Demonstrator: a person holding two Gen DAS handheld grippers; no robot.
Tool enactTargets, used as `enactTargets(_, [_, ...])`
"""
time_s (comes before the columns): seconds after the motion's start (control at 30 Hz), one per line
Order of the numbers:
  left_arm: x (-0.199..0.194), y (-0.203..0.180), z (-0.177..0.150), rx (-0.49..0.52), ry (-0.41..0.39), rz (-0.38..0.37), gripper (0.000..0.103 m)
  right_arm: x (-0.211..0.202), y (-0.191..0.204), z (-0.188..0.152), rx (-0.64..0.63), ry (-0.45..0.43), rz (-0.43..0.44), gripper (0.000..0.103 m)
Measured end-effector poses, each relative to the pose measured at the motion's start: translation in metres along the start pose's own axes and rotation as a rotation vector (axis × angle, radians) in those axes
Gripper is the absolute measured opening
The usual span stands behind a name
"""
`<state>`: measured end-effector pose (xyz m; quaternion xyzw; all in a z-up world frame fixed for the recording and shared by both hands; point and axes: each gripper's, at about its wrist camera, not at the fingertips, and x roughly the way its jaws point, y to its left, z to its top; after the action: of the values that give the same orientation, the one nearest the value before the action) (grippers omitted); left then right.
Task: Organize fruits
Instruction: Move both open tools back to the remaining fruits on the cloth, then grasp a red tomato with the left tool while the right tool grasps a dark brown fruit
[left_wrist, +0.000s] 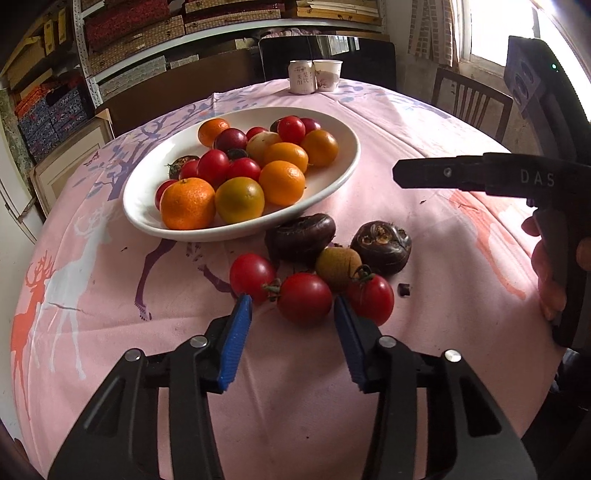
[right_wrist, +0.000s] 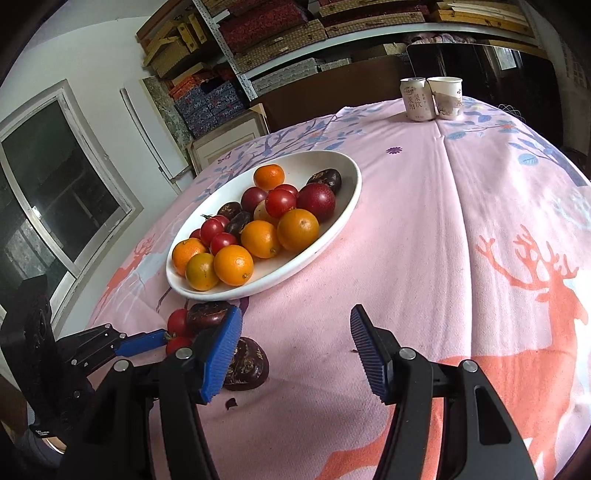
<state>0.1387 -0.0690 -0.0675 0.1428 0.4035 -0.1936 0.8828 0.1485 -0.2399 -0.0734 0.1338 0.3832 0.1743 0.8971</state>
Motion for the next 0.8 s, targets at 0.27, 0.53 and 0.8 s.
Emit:
enactTargets(0.27, [0.007,-0.007,0.006,0.004,0.019,-0.063,0.034,-0.001,-0.004,-0.001,0.017,-0.001,0.022,0.062])
enactTargets(0.53, [-0.013,0.016,-0.006,-0.105,-0.087,-0.115,0.028,-0.004,0.006,-0.009,-0.058,0.034,0.028,0.062])
enactTargets(0.8, [-0.025,0.047,-0.016,-0.236,-0.136,-0.152,0.028,0.01,0.032,-0.017,-0.232,0.147,-0.093,0.058])
